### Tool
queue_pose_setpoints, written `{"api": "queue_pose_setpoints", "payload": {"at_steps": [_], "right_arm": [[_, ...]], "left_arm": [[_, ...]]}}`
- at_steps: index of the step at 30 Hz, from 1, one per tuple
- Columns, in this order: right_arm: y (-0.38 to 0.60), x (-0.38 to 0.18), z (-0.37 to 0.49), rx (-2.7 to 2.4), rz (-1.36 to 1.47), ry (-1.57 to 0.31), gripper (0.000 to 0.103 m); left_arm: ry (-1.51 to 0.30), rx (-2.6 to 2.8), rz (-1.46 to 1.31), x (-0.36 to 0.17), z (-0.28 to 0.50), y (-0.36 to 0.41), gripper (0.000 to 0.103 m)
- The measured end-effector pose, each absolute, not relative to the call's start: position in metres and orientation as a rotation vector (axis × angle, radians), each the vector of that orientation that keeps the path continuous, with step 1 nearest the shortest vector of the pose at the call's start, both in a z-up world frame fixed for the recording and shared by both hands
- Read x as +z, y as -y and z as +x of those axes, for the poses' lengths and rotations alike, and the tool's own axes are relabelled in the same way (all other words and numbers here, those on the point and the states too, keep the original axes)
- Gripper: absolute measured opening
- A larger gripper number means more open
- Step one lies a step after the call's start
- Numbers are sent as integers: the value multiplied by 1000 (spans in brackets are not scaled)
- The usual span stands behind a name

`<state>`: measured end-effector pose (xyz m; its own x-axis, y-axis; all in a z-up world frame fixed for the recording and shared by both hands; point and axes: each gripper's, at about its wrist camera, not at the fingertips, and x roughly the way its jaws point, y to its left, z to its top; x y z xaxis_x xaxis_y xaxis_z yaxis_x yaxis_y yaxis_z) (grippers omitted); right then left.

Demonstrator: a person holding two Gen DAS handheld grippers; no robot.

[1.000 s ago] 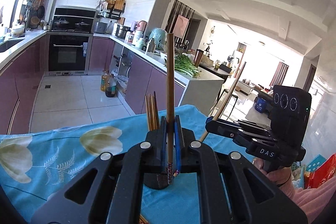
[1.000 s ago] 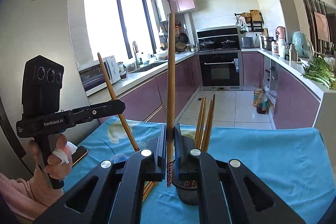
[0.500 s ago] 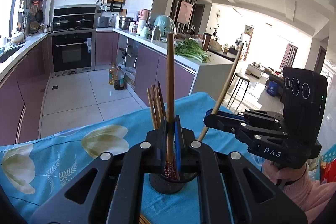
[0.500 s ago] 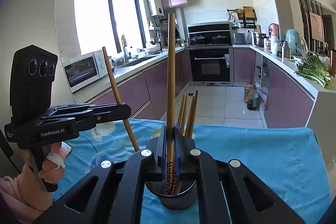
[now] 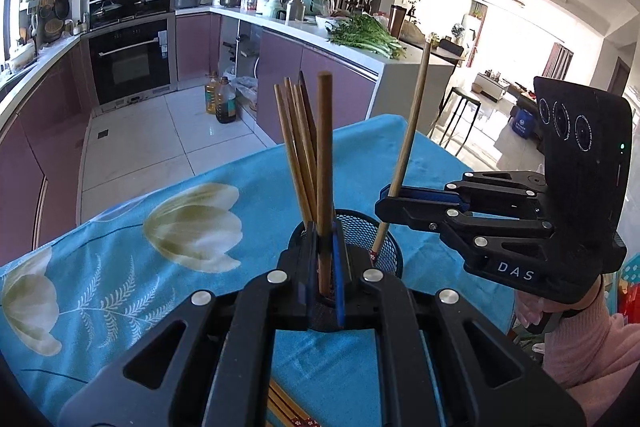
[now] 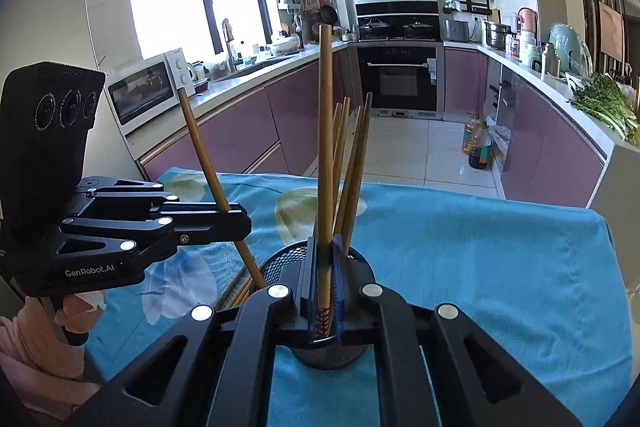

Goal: Organize utensils
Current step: 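Open both grippers to release the chopsticks into the cup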

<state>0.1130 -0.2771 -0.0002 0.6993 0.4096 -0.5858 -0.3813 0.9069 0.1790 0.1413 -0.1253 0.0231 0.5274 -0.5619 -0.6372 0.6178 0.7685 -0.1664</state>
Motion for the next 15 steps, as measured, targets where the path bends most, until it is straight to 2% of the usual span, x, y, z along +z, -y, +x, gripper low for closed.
{"api": "queue_pose_setpoints", "payload": {"at_steps": [12,15], "right_arm": [[277,-17,132,419,92,-735,7],[280,-16,133,417,100,-727,8]], "left_arm": [[-786,-675,47,13,171,131,8],[-778,-667,40,12,168,129,12]]}}
